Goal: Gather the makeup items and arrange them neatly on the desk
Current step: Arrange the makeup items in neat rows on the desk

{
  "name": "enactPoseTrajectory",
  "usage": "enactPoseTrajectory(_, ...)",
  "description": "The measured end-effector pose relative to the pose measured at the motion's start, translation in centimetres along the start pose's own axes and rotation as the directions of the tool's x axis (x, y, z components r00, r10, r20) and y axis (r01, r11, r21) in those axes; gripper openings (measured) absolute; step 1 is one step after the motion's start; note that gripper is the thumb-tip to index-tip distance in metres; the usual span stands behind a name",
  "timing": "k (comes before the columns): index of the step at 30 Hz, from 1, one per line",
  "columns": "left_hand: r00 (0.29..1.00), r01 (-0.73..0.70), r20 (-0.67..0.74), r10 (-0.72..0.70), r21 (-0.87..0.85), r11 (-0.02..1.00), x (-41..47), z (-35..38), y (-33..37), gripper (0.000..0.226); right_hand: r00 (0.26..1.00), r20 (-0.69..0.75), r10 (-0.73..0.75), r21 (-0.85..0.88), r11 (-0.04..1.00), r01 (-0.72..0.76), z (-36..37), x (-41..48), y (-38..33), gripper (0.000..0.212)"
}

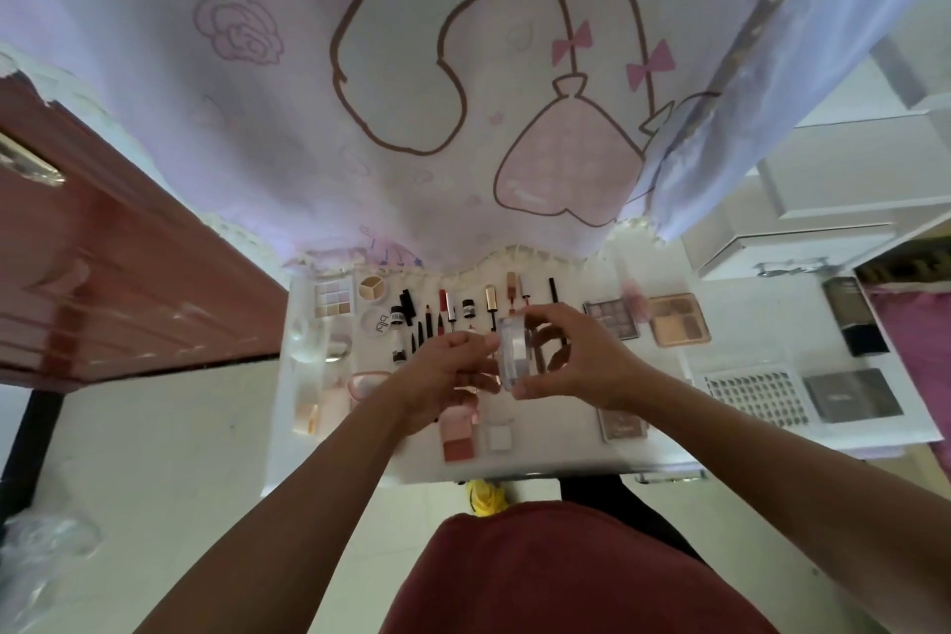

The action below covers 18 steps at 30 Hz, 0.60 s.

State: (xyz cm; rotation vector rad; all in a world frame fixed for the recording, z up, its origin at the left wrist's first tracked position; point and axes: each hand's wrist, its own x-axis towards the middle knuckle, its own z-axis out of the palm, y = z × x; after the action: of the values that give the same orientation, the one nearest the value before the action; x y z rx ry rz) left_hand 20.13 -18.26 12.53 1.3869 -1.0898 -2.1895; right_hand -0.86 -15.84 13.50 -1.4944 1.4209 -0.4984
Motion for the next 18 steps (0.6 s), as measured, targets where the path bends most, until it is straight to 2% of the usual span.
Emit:
enactPoseTrajectory(6, 0.997, -0.004, 0.078, 0.006, -0.022, 1.0, -0.28, -0.34, 0.43, 0.031, 0.999, 0.032, -0.04, -0.002, 0.999, 0.04, 0.0, -0.05, -0.65, 0.084)
enactPoseTrajectory(11, 0.998, 0.001, 0.06, 0.006, -0.11, 0.994, 0.01, -0.32, 0.09, 0.025, 0.999, 0.051, -0.011, -0.009, 1.0, 0.012, -0.06, 0.11, -0.56, 0.07)
enactPoseTrajectory(15, 0.996, -0.041, 0.073, 0.049, -0.106, 0.994, 0.15, -0.22, 0.11, 0.019, 0.999, 0.004, -0.052, -0.04, 0.998, 0.052, 0.1, -0.05, -0.53, 0.076)
enactPoseTrajectory(18, 0.995, -0.05, 0.078, 0.057, -0.099, 0.994, 0.34, -0.36, 0.33, 0.03, 0.992, -0.034, -0.122, -0.149, 0.982, 0.116, 0.15, -0.2, -0.89, 0.082)
